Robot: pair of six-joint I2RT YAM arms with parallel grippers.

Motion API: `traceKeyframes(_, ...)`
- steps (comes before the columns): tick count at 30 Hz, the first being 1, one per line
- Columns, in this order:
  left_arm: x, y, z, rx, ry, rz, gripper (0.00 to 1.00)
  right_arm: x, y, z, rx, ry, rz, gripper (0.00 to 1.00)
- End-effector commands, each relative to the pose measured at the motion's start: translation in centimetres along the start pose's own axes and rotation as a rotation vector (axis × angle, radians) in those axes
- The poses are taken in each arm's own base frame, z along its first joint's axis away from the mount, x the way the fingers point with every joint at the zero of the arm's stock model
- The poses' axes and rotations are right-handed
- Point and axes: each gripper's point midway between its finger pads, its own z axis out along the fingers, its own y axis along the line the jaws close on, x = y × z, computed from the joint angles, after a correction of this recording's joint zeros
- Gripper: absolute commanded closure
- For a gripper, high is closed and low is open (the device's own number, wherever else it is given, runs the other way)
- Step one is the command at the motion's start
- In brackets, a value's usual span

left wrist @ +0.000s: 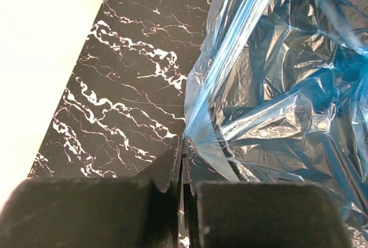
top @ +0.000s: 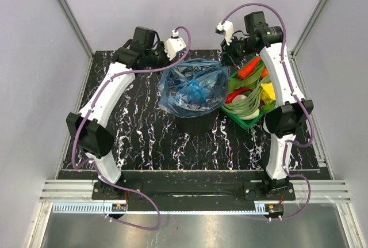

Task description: Put the trash bags into the trash bin

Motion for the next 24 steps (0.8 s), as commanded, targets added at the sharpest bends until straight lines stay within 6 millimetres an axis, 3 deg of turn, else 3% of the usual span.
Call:
traceKeyframes(1, -1.6, 2.4, -2.6, -0.115, -0.061, 0.014, 1.00, -1.6, -0.4, -0.5, 0.043, -0.032, -0.050, 1.00)
traceKeyframes(18, -1.0, 3.4, -1.1, -0.183, -0.109, -0.043, 1.00, -2.5, -1.7, 0.2, 0.080, -0.067, -0.018, 1.00)
traceKeyframes(24, -0.1, 2.6, -0.4, -0.155, -0.101, -0.049, 1.00, -1.3, -2.1, 0.8, 0.090, -0.033, 0.003, 1.00)
